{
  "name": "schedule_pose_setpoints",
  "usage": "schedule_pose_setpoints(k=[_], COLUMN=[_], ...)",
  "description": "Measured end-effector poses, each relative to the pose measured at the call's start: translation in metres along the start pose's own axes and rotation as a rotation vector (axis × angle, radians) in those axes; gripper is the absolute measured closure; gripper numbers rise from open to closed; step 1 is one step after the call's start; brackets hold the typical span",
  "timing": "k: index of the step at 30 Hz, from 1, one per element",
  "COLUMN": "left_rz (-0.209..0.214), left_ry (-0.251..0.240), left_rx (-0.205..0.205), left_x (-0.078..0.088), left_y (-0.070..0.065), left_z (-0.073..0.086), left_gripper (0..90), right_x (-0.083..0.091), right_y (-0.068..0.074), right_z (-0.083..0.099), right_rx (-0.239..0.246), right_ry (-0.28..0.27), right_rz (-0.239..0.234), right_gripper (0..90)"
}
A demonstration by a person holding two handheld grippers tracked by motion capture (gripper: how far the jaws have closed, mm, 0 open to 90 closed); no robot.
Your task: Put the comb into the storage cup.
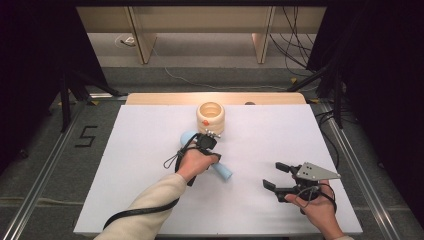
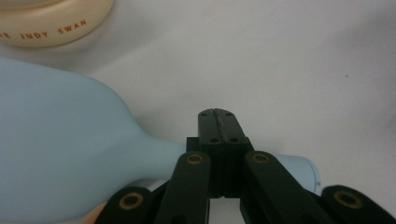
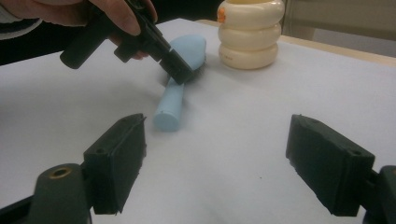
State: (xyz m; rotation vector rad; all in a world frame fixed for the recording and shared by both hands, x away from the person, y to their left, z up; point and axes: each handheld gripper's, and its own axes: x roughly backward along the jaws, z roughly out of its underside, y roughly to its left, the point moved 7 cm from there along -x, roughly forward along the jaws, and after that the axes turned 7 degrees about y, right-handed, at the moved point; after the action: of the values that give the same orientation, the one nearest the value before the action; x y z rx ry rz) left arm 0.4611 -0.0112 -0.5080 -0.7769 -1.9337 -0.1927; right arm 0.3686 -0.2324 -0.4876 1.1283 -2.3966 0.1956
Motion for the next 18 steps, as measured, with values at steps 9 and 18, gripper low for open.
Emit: schedule_pose_setpoints(k=[9,18], left_rz=[-0.002,-0.018], left_ry=[-0.005,0.012], left_rx=[-0.007,-0.011], left_x=[0.001,-0.016], left_y=[-0.001,-0.005], left_z=[0.0,-0.004], left_gripper=[90.0,90.0], right_x=[-0.001,0.0], right_y=[0.0,-0.001], right_z=[0.0,0.001], right_rx=[0.001,-0.002], right_ry=[0.001,0.003], right_rz=[-0.002,-0.002], right_gripper=[21.2,21.2])
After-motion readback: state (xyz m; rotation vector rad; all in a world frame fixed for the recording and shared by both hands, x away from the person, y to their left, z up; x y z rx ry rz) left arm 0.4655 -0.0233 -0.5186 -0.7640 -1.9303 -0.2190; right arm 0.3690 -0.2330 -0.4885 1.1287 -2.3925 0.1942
